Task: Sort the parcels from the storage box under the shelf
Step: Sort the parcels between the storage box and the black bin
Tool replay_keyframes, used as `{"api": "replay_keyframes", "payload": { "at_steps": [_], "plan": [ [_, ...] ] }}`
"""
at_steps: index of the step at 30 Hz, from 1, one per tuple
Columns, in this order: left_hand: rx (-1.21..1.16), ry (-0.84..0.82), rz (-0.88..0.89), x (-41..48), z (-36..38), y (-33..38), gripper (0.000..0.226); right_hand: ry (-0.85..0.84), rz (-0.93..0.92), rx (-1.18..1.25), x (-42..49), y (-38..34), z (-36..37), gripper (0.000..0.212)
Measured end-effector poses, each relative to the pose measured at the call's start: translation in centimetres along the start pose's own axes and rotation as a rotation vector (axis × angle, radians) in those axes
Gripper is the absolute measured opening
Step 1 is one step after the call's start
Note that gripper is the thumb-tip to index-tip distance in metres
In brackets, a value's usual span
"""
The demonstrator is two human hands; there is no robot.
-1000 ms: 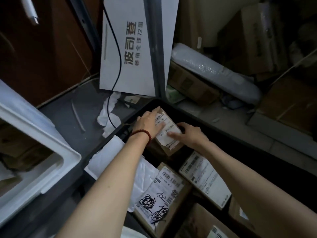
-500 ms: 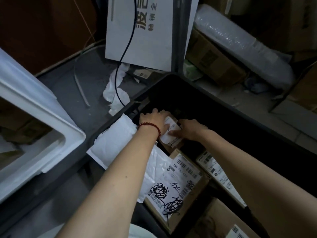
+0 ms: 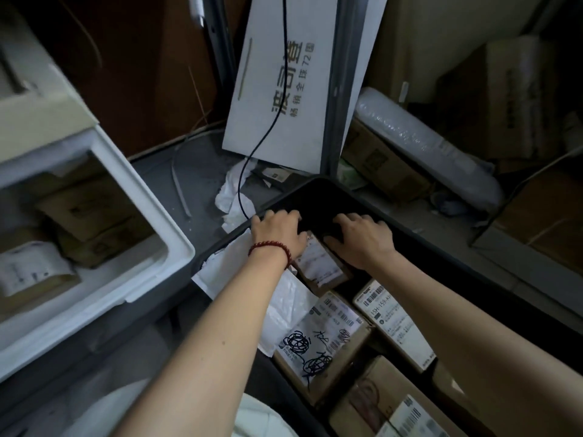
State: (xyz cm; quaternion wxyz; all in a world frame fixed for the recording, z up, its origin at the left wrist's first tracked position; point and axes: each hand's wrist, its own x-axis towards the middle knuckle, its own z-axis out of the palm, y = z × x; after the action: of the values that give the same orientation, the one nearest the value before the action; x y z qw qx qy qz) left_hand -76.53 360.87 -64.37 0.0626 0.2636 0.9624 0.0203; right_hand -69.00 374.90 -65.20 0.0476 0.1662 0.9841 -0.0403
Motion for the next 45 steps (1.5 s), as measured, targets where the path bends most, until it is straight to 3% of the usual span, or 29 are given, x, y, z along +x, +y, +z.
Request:
{"api": "replay_keyframes", "payload": {
  "at_steps": [5,12,21,27,36,39,45],
  "plan": [
    [-0.189,0.031,-0.052,-3.3,-6.1,-1.6,0.042,0.115,-0.036,0.015,-2.6,-2.1,-5.4,0.056],
    [-0.167,0.206,-0.155,-12.7,-12.7,-7.6,0.031,0.238,-0.173,0.111,-7.2,-10.0,-11.5,0.049],
    [-0.083,0.279,-0.457,-28.1,-14.9,-20.6,0.032,0.169,-0.484,0.171,-13.2,-25.4,-12.8,0.048],
    [-0.119,0.293,-0.652,-35.1,-14.7,-25.9,0.025,0.106,-0.606,0.213,-16.3,-32.0,-12.6,0.056],
    [-0.271,0.361,-0.775,-36.7,-9.5,-29.0,0.031,0.005,-0.516,0.345,-16.8,-34.3,-8.0,0.051],
    [-0.356,0.427,-0.799,-35.3,-8.9,-30.7,0.035,-0.02,-0.466,0.35,-15.3,-34.7,-7.0,0.057],
    [-0.472,0.405,-0.792,-31.9,-6.6,-33.3,0.042,-0.104,-0.351,0.462,-12.2,-36.9,-4.9,0.062]
  ]
}}
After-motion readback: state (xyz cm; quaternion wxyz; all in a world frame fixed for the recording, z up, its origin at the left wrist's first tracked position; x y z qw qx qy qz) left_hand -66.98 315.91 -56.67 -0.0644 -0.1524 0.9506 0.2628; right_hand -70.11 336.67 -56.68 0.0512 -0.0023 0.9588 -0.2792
